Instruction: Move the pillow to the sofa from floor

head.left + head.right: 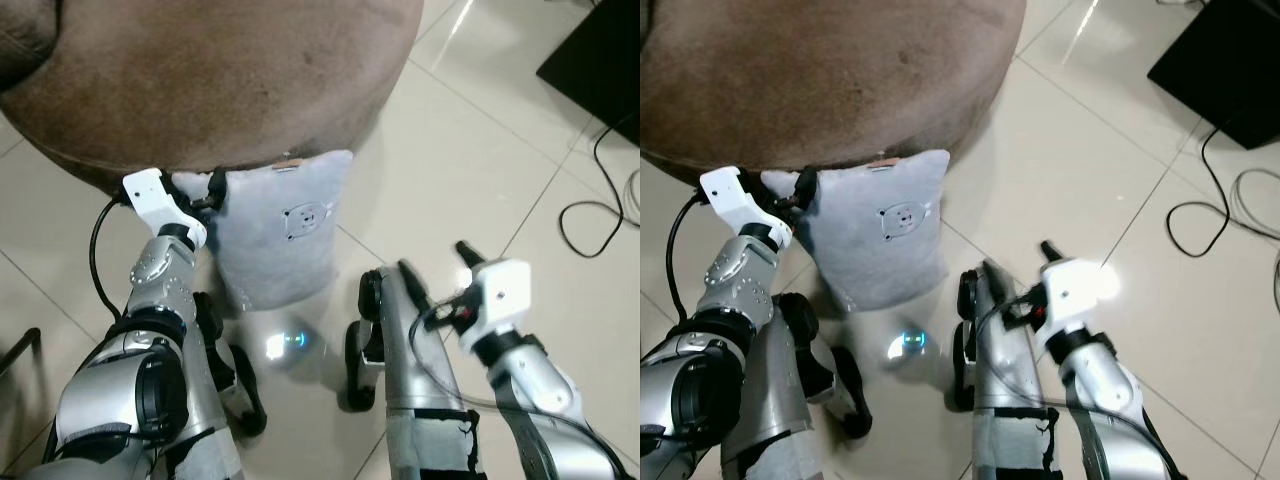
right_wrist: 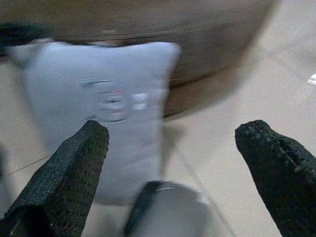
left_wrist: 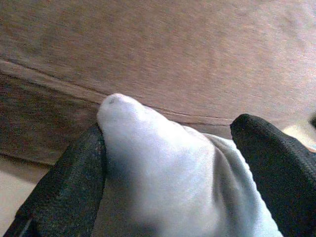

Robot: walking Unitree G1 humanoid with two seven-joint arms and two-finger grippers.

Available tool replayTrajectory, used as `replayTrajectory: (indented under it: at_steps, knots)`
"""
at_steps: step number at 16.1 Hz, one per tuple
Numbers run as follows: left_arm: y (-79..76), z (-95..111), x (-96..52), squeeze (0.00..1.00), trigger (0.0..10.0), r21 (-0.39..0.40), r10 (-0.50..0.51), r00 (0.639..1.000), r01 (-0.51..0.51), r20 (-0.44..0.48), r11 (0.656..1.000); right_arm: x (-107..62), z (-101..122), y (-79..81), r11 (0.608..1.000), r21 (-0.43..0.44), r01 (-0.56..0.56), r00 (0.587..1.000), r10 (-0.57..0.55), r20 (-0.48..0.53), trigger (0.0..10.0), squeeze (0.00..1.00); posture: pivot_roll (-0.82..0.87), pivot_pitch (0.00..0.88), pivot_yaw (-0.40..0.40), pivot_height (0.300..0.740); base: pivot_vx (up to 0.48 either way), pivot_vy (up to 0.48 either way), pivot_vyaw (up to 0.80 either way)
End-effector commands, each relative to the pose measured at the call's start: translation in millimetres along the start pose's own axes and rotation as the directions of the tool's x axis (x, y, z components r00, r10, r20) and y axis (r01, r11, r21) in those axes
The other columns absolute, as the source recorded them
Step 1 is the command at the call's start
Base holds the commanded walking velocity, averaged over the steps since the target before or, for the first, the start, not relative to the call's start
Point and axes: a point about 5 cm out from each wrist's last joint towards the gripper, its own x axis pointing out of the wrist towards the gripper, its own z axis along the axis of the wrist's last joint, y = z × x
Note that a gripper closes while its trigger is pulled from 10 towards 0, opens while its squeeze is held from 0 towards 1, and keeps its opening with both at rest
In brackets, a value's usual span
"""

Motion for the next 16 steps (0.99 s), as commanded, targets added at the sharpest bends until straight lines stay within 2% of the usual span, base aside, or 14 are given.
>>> replayTrajectory:
  at_steps: [1, 2, 9, 10, 11, 12, 13, 14, 16]
  knots:
    - [-1.7, -8, -3.1, 0.35, 10.0, -0.01, -0.037, 0.999, 0.037, -0.03, 0.999, -5.8, -2, 7.1, 0.998, 0.019, -0.052, 0.998, 0.053, -0.025, 10.0, 0.0, -0.26, 0.499, -0.085, 0.496, 0.0, 0.0, 0.0]
    - [-1.8, -14, -6.8, 0.0, 10.0, 0.022, -0.093, 0.994, 0.095, -0.059, 0.995, -11.3, 0, 15.6, 0.993, 0.028, -0.116, 0.992, 0.118, -0.05, 10.0, 0.0, -0.26, 0.485, -0.085, 0.496, 0.0, 0.0, 0.0]
    - [-1.6, -15, -7.7, 0.0, 10.0, 0.033, -0.123, 0.99, 0.125, -0.073, 0.992, -12.0, 3, 18.6, 0.988, 0.035, -0.148, 0.986, 0.15, -0.074, 10.0, 0.0, -0.27, 0.483, -0.09, 0.496, 0.0, 0.0, 0.0]
    - [5.8, -20, -11.9, 0.0, 10.0, 0.1, -0.072, 0.99, 0.084, -0.122, 0.991, 5.2, 7, -2.8, 0.997, -0.016, -0.078, 0.996, 0.077, -0.037, 10.0, 0.0, -0.26, 0.442, -0.067, 0.496, 0.0, 0.0, 0.0]
    - [14.1, -24, -15.8, 0.0, 10.0, 0.188, -0.008, 0.986, 0.039, -0.166, 0.981, 24.0, 21, -30.2, 0.998, -0.067, 0.016, 0.999, -0.014, 0.031, 10.0, 0.0, -0.26, 0.442, -0.067, 0.496, 0.0, 0.0, 0.0]
    - [15.8, -26, -17.0, 0.0, 10.0, 0.206, 0.007, 0.984, 0.03, -0.177, 0.978, 28.7, 23, -35.7, 0.997, -0.074, 0.036, 0.999, -0.033, 0.043, 10.0, 0.0, -0.24, 0.427, -0.053, 0.496, 0.0, 0.0, 0.0]
    - [15.5, -27, -17.3, 0.0, 10.0, 0.222, 0.01, 0.982, 0.033, -0.187, 0.974, 42.0, 28, -51.3, 0.996, -0.059, 0.066, 0.996, -0.063, 0.06, 10.0, 0.0, -0.24, 0.427, -0.053, 0.496, 0.0, 0.0, 0.0]
    - [15.4, -28, -17.1, 0.0, 10.0, 0.225, 0.009, 0.981, 0.036, -0.194, 0.974, 61.3, 40, -73.9, 0.995, -0.025, 0.098, 0.992, -0.095, 0.088, 10.0, 0.0, -0.24, 0.428, -0.034, 0.496, 0.0, 0.0, 0.0]
    - [15.0, -28, -16.4, 0.0, 10.0, 0.225, 0.007, 0.979, 0.04, -0.204, 0.974, 78.8, 61, -96.9, 0.992, -0.004, 0.125, 0.985, -0.124, 0.122, 10.0, 0.0, -0.23, 0.431, -0.024, 0.496, 0.0, 0.0, 0.0]
